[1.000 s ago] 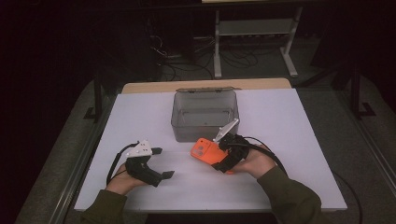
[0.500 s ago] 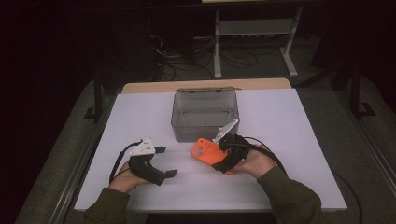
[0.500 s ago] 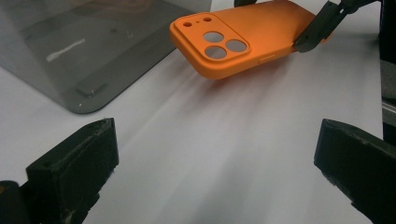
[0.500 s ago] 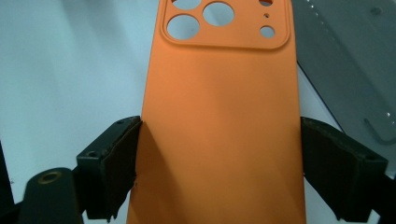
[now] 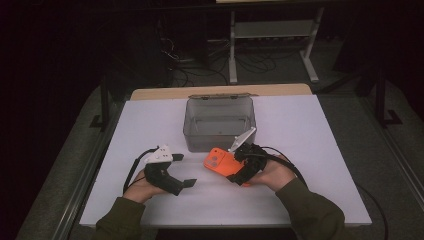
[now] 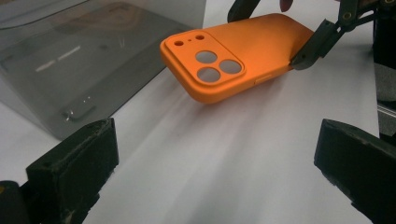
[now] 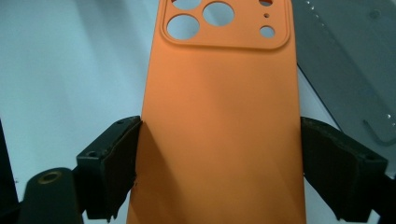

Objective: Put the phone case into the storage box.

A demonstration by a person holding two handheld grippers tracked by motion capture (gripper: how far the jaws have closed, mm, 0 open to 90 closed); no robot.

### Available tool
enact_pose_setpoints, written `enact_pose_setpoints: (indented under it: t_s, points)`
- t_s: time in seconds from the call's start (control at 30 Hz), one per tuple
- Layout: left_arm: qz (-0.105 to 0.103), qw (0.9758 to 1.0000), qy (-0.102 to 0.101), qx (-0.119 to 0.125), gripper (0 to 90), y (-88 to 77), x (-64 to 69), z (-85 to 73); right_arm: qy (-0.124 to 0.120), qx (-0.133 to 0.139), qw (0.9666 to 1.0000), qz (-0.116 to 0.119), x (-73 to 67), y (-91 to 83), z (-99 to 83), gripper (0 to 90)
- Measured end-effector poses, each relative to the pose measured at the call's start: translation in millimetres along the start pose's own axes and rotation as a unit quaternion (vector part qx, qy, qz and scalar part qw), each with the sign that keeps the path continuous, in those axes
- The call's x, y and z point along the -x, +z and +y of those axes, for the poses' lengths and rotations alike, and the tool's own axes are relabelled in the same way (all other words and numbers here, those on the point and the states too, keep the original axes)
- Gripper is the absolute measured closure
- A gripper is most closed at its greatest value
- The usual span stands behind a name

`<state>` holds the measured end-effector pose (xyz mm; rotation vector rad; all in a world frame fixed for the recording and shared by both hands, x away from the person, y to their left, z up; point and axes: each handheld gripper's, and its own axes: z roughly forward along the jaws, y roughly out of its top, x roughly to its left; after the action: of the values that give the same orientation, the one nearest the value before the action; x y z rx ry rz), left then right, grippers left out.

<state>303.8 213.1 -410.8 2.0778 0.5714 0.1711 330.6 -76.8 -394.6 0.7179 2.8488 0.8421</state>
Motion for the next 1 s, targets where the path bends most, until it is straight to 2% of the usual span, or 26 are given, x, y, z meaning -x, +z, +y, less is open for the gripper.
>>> enact_pose_setpoints:
  t_s: [1.0]
  points:
    - [-0.015, 0.9996, 0.022, 0.007, 0.0, 19.6, 1.6, 30.8, -0.001, -0.001, 1.0, 0.001, -0.5, -0.6, 0.8, 15.5]
